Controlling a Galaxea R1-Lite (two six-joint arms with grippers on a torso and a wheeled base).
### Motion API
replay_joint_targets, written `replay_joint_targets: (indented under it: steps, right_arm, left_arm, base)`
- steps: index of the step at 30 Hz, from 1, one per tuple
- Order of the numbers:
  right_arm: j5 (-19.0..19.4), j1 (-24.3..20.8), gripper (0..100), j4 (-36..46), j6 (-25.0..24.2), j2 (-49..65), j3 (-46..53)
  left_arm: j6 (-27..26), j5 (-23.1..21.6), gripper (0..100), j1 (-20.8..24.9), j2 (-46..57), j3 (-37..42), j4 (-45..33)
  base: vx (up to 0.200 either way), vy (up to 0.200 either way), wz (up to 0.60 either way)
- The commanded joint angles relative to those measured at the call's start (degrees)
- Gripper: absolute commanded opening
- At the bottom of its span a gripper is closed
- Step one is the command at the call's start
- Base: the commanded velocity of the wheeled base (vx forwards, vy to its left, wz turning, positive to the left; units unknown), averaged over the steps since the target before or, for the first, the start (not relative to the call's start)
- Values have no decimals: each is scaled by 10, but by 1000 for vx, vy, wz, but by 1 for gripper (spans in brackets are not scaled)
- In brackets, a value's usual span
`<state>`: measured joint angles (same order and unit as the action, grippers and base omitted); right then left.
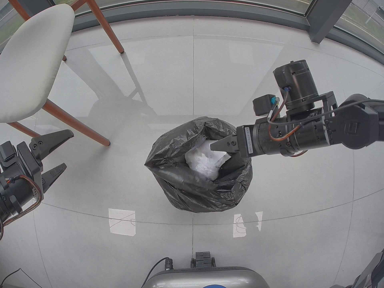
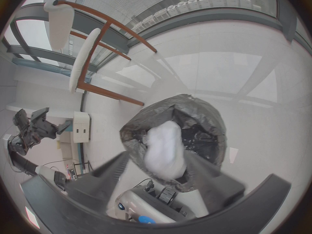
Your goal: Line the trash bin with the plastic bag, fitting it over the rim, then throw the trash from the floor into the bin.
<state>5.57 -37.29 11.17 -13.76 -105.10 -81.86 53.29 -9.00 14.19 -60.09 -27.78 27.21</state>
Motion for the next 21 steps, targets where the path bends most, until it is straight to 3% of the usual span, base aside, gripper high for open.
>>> replay_joint_targets:
  steps: [1, 7, 12, 13, 15, 17, 20, 21]
  right_arm:
    - [-4, 36, 100, 0, -1, 38, 2]
    - [-8, 81, 100, 3, -3, 158, 28]
    - [-91, 185, 100, 71, -31, 416, 195]
    - [-91, 185, 100, 71, -31, 416, 195]
    - [-103, 254, 100, 80, -28, 562, 331]
    - [-100, 294, 100, 76, -18, 656, 416]
    - [-94, 308, 100, 58, 24, 768, 498]
    - [-93, 308, 100, 32, 73, 846, 561]
  left_arm:
    - [0, 0, 100, 0, -3, -3, 0]
    - [-11, 7, 100, 0, 3, -13, 1]
    - [-49, 56, 100, -14, 84, 16, -8]
    - [-49, 56, 100, -14, 84, 16, -8]
    - [-83, 121, 100, -74, 146, 45, -68]
    - [-117, 156, 100, -102, 195, 70, -121]
    - [-165, 155, 100, -102, 281, 100, -179]
    - [-219, 130, 100, -102, 360, 121, -233]
  base:
    - [0, 0, 0]
    - [0, 0, 0]
    - [0, 0, 0]
    - [0, 0, 0]
    - [0, 0, 0]
    - [0, 0, 0]
    - [0, 0, 0]
    - [0, 0, 0]
